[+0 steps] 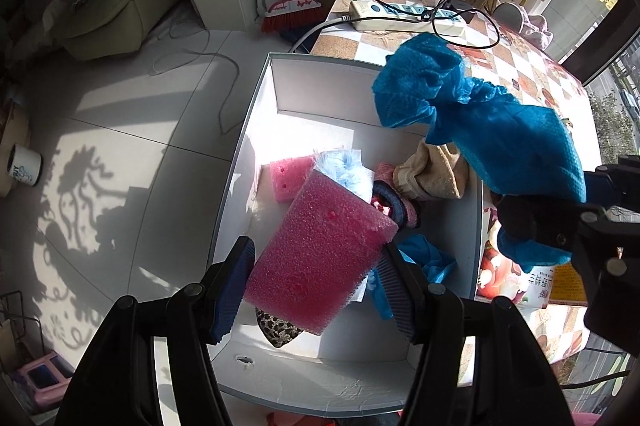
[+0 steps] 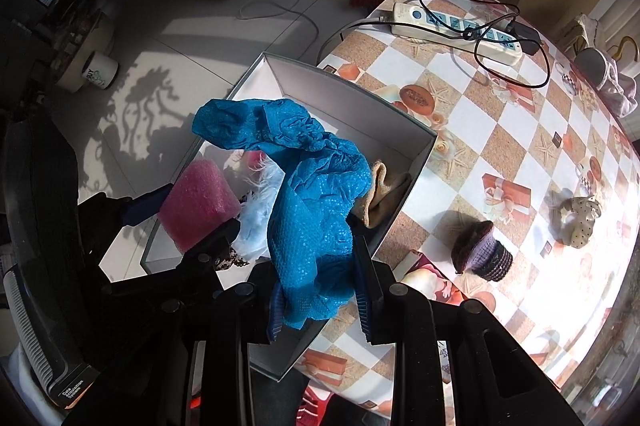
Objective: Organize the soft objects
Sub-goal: 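Open both tools to drop the sponge and glove into the box, then move both tools back over the purple knit hat and polka-dot scrunchie, then grasp the purple knit hat with the left tool while the right tool grasps the polka-dot scrunchie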
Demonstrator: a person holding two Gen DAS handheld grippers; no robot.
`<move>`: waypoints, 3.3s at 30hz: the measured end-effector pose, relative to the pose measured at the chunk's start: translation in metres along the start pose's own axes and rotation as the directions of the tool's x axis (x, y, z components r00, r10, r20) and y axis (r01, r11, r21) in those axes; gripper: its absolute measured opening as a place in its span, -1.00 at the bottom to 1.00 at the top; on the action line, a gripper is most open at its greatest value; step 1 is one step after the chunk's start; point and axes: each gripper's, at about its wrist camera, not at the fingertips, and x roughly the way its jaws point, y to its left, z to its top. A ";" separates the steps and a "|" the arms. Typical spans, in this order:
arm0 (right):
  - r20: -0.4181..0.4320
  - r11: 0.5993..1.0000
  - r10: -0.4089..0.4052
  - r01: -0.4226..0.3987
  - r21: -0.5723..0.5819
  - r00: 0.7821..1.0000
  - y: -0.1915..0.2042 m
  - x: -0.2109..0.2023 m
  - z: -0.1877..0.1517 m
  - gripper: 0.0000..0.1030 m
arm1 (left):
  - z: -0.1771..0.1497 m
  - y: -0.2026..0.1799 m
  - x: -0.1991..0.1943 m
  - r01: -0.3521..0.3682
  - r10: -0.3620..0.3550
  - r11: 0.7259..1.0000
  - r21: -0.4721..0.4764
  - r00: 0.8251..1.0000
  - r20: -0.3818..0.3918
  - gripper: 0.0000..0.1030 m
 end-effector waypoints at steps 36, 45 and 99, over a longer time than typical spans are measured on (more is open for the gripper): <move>0.006 0.997 0.013 -0.014 0.081 1.000 -0.015 -0.007 0.003 0.60 | -0.004 0.007 -0.001 0.152 -0.153 0.983 -0.103 0.988 0.000 0.99; 0.015 0.994 0.018 -0.019 0.108 1.000 -0.027 -0.011 -0.004 0.60 | -0.002 -0.001 -0.004 0.148 -0.150 0.986 -0.077 0.988 -0.023 0.99; -0.054 0.784 -0.053 0.075 0.616 0.997 -0.395 0.033 -0.079 0.60 | 0.059 -0.294 0.163 0.106 0.013 0.953 0.285 0.922 -0.387 0.99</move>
